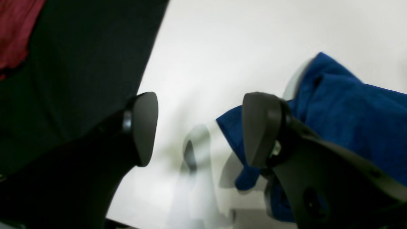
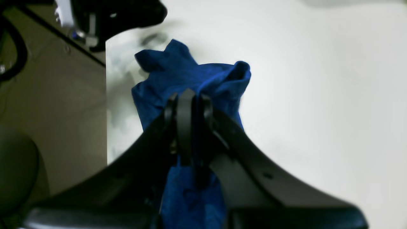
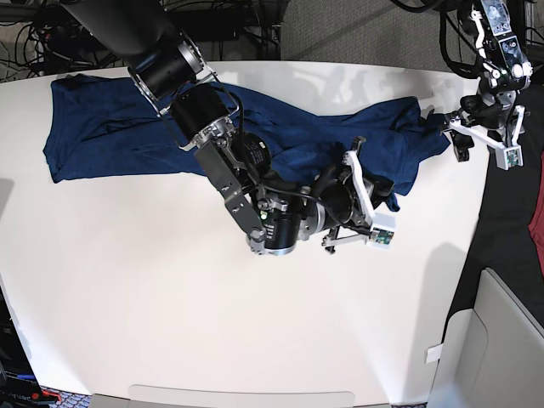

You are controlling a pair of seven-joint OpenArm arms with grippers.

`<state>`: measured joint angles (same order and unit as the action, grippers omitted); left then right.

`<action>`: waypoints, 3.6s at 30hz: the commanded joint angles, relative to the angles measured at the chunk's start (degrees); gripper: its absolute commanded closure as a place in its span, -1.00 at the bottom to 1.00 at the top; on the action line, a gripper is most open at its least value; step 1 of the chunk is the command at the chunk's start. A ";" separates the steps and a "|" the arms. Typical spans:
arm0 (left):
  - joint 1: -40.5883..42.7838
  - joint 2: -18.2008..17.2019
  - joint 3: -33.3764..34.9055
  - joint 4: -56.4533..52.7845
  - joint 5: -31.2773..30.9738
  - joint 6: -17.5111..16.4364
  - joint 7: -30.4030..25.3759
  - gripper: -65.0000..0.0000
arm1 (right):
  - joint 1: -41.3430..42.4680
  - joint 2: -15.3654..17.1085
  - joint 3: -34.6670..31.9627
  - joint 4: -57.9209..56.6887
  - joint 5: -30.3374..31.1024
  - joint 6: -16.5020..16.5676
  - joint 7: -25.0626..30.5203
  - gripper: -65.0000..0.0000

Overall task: Fold the T-shirt properly
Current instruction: 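Sweep the right gripper across the shirt toward the left gripper, then grasp the shirt's ends with both grippers and straighten the bundle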

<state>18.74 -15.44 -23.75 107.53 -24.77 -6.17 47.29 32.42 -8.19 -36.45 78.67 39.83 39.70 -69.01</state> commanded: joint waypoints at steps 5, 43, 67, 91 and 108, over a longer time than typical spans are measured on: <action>0.20 0.28 -0.47 1.09 -0.32 -0.20 -1.35 -0.23 | 2.26 -0.81 -3.77 -2.15 1.09 0.30 1.19 0.95; -10.96 0.28 -4.16 -6.38 -0.41 -15.85 15.61 -0.44 | -24.29 26.95 36.14 25.90 -4.10 0.30 3.39 0.27; -12.10 0.01 -5.83 -18.51 -14.74 -28.16 22.38 -0.43 | -30.89 27.75 42.47 32.49 -4.10 0.30 3.39 0.27; -13.78 0.28 0.85 -21.24 -32.15 -28.24 27.57 0.49 | -31.50 29.33 42.56 32.58 -4.10 0.30 3.47 0.27; -10.79 -6.14 -8.30 -13.42 -32.24 -27.98 28.36 0.91 | -34.23 30.56 49.85 32.58 -4.54 0.30 3.39 0.27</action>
<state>8.25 -20.69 -31.77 93.06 -55.88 -33.89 75.59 -2.39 21.63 13.02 110.24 34.61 39.88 -66.85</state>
